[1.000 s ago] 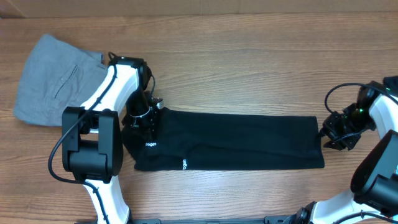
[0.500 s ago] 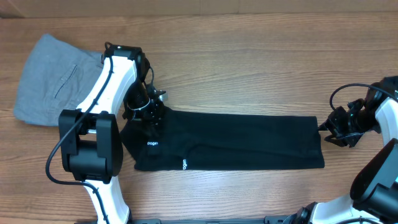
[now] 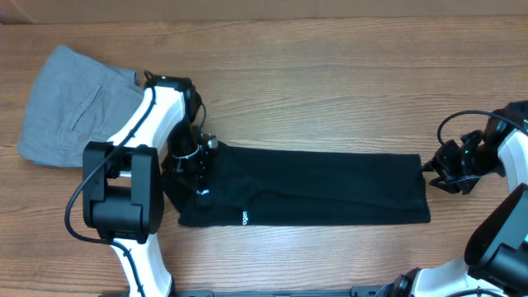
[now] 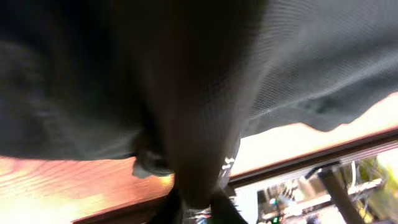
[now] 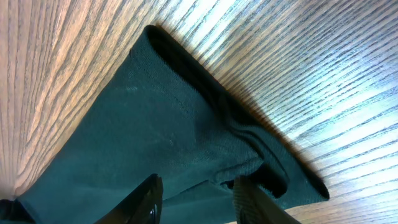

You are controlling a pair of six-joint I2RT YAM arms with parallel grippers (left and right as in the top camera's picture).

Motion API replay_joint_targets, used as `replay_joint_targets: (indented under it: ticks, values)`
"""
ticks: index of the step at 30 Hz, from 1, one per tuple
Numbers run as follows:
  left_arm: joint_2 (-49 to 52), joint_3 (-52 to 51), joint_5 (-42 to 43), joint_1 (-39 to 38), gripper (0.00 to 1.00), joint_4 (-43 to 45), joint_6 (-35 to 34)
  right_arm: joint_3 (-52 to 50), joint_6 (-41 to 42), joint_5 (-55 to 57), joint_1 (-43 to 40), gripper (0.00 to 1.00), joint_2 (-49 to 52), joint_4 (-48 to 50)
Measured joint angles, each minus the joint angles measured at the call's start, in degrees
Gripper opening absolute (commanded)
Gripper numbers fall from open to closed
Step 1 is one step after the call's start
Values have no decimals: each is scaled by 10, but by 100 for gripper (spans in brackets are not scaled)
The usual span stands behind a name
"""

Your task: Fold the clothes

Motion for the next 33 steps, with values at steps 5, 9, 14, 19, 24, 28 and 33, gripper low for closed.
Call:
replay_joint_targets:
  ticks: [5, 9, 14, 19, 24, 28, 33]
  values:
    - [-6, -3, 34, -17, 4, -22, 2, 0, -6, -8, 0, 41, 0, 0]
    - [-40, -3, 61, -18, 4, -50, 3, 0, -8, -12, 0, 41, 0, 0]
    - [-93, -3, 70, -19, 5, -66, 3, 0, -11, -12, 0, 41, 0, 0]
    - [-100, -11, 58, -19, 7, -51, 0, 0, -11, -12, 0, 41, 0, 0]
    - [-100, -52, 40, -19, 30, -36, -10, 0, -11, -13, 0, 41, 0, 0]
    - [-100, -75, 34, -19, 31, -36, -14, 0, -12, -14, 0, 42, 0, 0]
    - [-100, -77, 23, -14, 31, -3, -25, 0, -13, -14, 0, 43, 0, 2]
